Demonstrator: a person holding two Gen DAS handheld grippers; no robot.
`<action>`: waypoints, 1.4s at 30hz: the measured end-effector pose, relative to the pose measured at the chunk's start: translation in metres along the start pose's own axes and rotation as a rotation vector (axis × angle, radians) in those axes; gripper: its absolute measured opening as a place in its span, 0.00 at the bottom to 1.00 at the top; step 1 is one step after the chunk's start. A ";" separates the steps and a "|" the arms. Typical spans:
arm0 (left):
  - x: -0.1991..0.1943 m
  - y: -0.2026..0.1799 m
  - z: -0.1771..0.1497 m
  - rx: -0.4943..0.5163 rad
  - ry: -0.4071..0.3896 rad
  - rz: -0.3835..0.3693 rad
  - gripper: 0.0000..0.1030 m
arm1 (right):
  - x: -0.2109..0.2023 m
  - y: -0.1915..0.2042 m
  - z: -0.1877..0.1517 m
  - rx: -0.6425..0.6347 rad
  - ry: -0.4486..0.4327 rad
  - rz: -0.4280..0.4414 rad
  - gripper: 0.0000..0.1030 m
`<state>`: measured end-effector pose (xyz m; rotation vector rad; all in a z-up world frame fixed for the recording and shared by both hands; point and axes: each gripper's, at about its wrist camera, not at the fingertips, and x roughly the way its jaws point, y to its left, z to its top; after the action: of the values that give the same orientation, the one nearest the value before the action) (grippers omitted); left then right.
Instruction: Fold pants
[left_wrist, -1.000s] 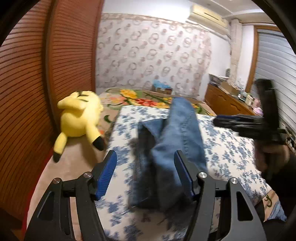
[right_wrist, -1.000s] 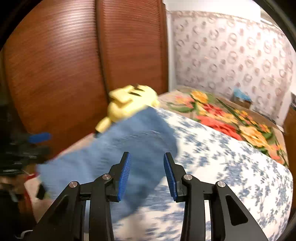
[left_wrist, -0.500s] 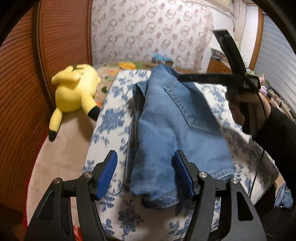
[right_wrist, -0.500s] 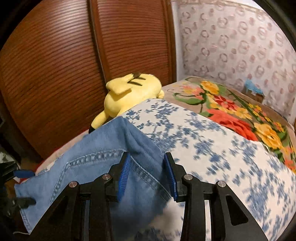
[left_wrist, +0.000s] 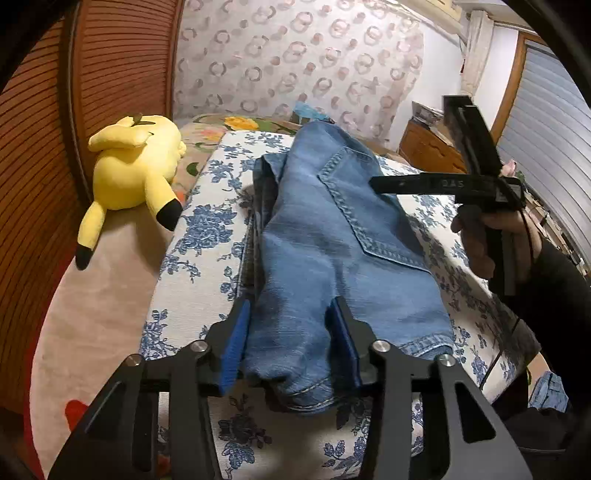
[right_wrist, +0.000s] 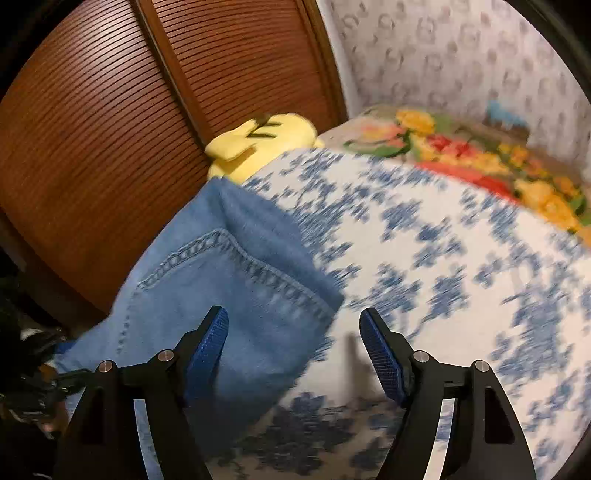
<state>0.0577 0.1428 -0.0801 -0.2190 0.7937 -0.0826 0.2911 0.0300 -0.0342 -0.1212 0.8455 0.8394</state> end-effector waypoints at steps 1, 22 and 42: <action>0.001 0.001 0.001 -0.007 0.002 -0.012 0.38 | 0.005 0.000 0.000 0.010 0.008 0.030 0.73; 0.002 0.035 0.100 -0.040 -0.168 0.029 0.15 | 0.047 0.020 0.120 -0.103 -0.186 0.036 0.22; 0.086 0.056 0.109 -0.075 -0.041 0.074 0.15 | 0.087 -0.042 0.142 -0.145 -0.244 -0.099 0.53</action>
<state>0.1953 0.2021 -0.0785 -0.2612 0.7640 0.0213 0.4396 0.1118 -0.0086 -0.1828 0.5451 0.8034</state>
